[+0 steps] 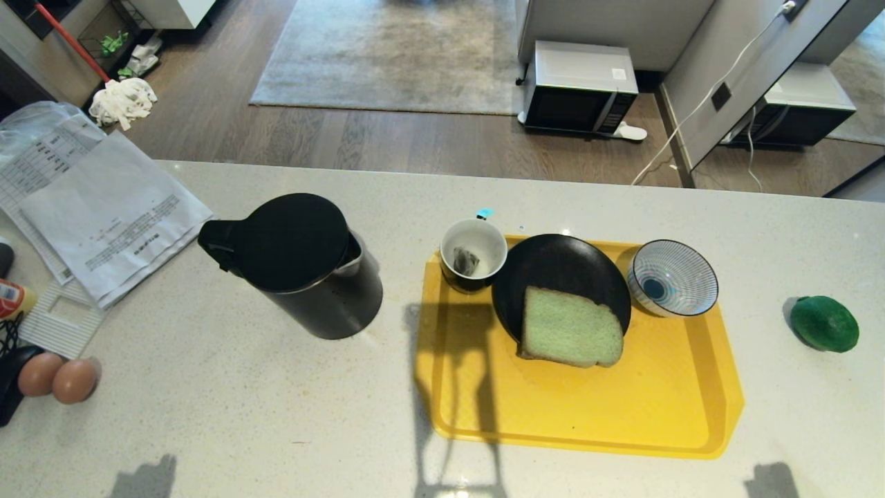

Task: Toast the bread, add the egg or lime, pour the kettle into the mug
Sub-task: Pick up the bread slice

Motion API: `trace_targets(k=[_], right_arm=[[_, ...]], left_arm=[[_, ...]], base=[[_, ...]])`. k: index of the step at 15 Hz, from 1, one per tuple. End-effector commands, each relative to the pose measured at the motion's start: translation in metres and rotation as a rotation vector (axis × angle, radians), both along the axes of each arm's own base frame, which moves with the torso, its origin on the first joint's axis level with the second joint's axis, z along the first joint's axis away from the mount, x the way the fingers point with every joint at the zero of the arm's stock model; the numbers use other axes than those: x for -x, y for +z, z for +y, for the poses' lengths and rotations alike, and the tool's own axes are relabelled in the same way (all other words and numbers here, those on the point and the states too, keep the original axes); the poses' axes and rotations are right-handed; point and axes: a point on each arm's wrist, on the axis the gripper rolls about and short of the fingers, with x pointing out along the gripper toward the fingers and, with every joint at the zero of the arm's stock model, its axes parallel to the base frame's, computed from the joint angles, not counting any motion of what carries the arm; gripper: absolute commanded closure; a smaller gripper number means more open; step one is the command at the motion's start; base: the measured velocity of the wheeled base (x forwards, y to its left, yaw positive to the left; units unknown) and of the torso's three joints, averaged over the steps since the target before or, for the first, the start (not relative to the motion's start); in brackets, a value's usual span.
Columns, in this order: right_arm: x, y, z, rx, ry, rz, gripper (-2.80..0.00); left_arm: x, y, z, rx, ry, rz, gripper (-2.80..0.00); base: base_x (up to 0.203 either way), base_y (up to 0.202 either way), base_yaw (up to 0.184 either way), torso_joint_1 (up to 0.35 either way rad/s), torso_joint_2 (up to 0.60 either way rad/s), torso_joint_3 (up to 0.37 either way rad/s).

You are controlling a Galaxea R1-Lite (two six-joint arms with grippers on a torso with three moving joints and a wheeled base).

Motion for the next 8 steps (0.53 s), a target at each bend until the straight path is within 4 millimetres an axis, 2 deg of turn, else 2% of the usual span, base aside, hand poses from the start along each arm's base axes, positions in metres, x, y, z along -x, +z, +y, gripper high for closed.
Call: trace_targets(k=[1,8], right_arm=[[-0.0001,-0.0001,0.0000,-0.001,0.000,0.000,0.00],[-0.0001,0.0001,0.0000,-0.033,0.000,-0.001,0.00]], left_arm=[[-0.0012,-0.0045,0.0000,-0.001,0.000,0.013,0.00],[-0.0012,-0.0047,0.0000,-0.001,0.000,0.014,0.00]], base=[[0.000,0.000,0.000,0.000,0.00,0.000],[0.000,0.000,0.000,0.000,0.00,0.000]])
